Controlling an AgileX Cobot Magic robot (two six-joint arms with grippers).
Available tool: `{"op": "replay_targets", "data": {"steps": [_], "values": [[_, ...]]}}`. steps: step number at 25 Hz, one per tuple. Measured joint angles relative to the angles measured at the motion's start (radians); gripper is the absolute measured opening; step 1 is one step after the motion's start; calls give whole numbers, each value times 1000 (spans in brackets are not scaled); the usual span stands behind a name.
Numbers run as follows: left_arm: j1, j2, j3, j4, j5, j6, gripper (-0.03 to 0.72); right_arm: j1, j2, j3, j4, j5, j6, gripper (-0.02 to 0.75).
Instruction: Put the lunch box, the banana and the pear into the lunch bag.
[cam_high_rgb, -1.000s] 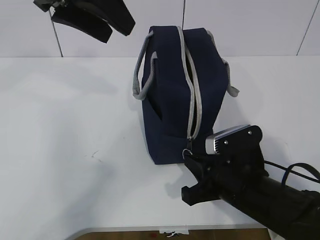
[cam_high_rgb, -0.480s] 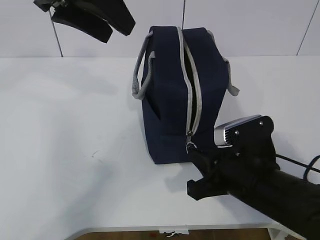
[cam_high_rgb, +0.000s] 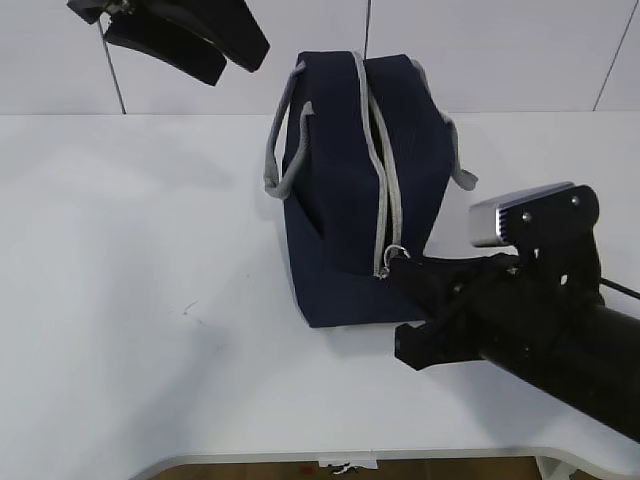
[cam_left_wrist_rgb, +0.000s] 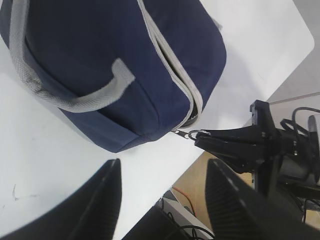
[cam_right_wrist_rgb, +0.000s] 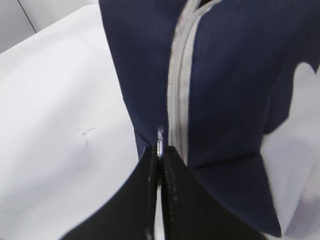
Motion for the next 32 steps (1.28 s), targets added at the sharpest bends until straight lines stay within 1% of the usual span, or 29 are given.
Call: {"op": "replay_targets", "data": {"steps": [4,21,23,26,30,32], "values": [[0,0,0,0,0,0,406,0,-45,-16,2,63,-2,1],[0,0,0,0,0,0,403,0,-96,-242,4,308,-91,1],[-1,0,0,13,0,0,403,0,-96,-268,4,326,-91,1],[-23,0,0,86,0,0,403,0,-96,-302,9,351,-107,1],[-64,0,2,115,0,0,403,0,-93,-331,64,364,-143,1],[-77,0,38,150,0,0,403,0,-93,-341,75,367,-148,1]]}}
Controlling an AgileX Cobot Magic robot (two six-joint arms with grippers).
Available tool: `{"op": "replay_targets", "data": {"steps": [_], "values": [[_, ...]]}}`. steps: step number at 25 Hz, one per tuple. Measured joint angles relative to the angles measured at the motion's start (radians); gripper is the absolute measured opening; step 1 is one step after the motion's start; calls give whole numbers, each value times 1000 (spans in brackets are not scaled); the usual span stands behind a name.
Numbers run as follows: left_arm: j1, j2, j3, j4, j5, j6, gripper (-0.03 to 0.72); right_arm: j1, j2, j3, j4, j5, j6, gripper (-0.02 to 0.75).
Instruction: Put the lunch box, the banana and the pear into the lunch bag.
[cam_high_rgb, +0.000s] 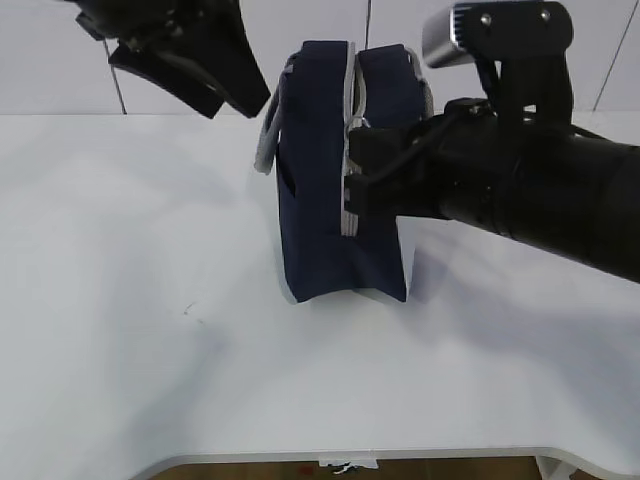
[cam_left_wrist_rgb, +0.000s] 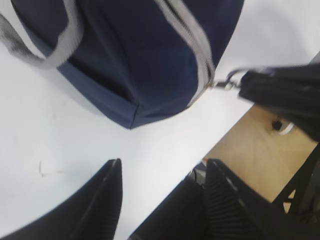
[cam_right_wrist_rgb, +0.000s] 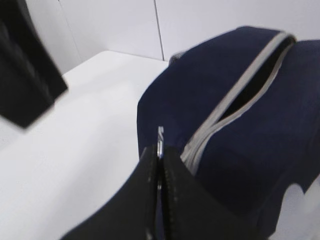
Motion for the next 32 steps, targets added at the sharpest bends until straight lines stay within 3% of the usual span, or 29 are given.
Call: {"op": "replay_targets", "data": {"steps": [10,17,24,29,32], "values": [[-4,-2,201,8,-2,0,376,0,2,-38,133,4,-11,1],[-4,-2,218,8,-5,0,276,0,2,-38,164,4,-11,1],[-4,-6,221,14,-32,32,246,0,2,-38,166,4,-11,1],[-4,-120,260,16,-199,83,246,0,2,-38,170,4,-11,1],[-4,-217,458,-9,-365,126,246,0,2,-38,186,2,-11,1]]}}
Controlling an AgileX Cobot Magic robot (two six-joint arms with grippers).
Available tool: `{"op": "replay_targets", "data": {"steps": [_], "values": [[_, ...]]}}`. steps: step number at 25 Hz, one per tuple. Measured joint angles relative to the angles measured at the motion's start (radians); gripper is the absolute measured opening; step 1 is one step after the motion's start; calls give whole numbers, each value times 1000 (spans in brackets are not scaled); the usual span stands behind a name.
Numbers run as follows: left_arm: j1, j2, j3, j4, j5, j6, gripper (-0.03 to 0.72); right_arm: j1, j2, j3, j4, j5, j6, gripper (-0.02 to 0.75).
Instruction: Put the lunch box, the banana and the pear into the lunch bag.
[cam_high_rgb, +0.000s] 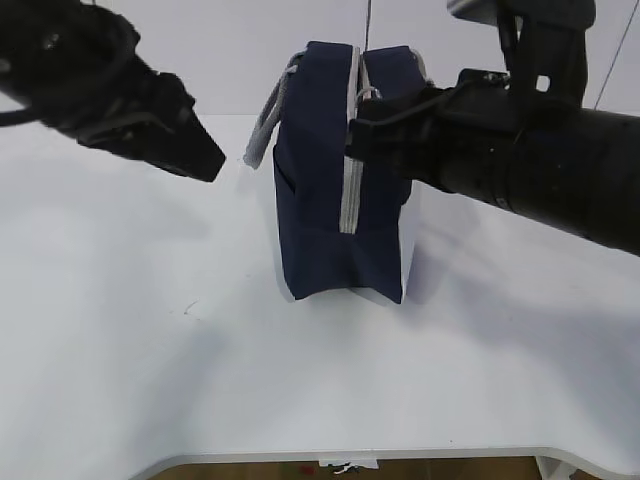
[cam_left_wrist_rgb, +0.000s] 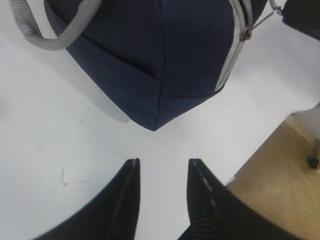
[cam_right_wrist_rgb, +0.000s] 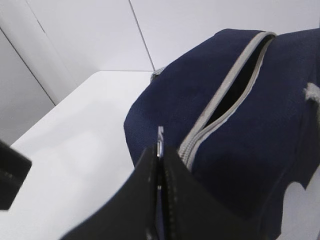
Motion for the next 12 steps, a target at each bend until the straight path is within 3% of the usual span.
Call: {"op": "replay_targets", "data": {"steps": [2,4,5,6,7,8,9,12], "values": [[0,-51,62,-19,-73,33,245,0,0,0,6,0,0,1],[0,-128,238,-158,-220,159,246,0,0,0,10,0,0,1],[0,-128,295,-230,-220,159,246,0,0,0,13,0,0,1],[0,-154,295,-230,-350,351,246,0,0,0,13,0,0,1],[0,-154,295,-230,-350,351,246,0,0,0,13,0,0,1],[0,-161,295,-230,-404,455,246,0,0,0,13,0,0,1],[0,-161,452,-497,-472,580,245,0,0,0,16,0,0,1],[0,-161,515,-614,-554,744,245,0,0,0,16,0,0,1]]}}
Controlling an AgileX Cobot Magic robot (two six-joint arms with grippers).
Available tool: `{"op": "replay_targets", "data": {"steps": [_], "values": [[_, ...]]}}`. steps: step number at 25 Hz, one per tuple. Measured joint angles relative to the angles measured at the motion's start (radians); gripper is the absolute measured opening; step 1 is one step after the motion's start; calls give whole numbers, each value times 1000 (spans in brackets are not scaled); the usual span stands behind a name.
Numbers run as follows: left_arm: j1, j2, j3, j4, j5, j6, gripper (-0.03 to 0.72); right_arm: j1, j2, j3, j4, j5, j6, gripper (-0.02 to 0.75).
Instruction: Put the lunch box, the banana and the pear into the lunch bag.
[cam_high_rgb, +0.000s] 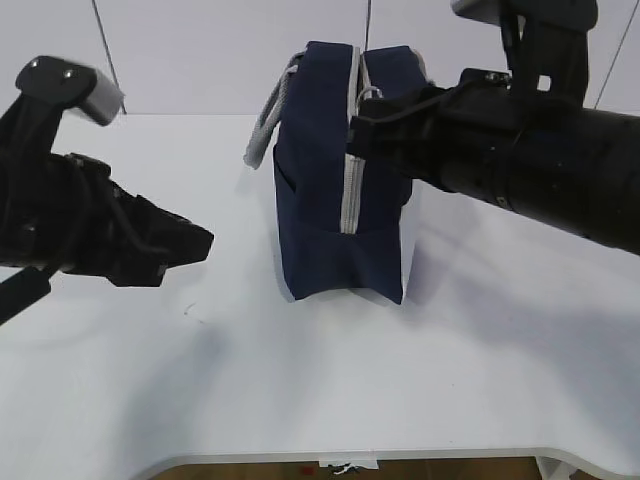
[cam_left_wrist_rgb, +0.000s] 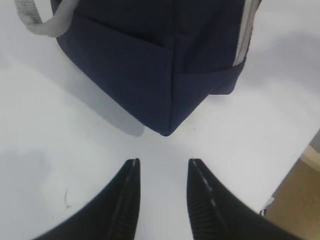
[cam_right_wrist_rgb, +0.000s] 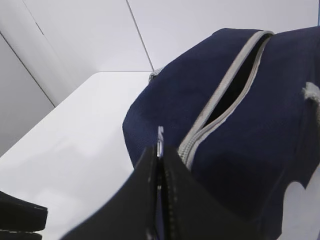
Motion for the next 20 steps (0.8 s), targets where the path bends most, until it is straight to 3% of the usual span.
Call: {"op": "replay_targets", "data": {"steps": [7,9,10,11,12,14,15,17,20], "values": [[-21,25,18,-146,-94,160,241,0,0,0,0,2,0,1],[-71,53,18,-272,-150,336,238,0,0,-2,0,4,0,1],[-83,60,18,-272,-155,386,238,0,0,-2,0,4,0,1],[-109,77,18,-418,-159,516,238,0,0,-2,0,4,0,1],[-109,77,18,-488,-159,516,237,0,0,-2,0,6,0,1],[-127,122,18,-631,-118,765,237,0,0,-2,0,8,0,1],[-127,122,18,-691,-118,765,237,0,0,-2,0,9,0,1],[-128,191,18,-691,-32,909,237,0,0,-2,0,9,0,1],[-128,217,-7,-737,-9,938,237,0,0,-2,0,9,0,1]]}}
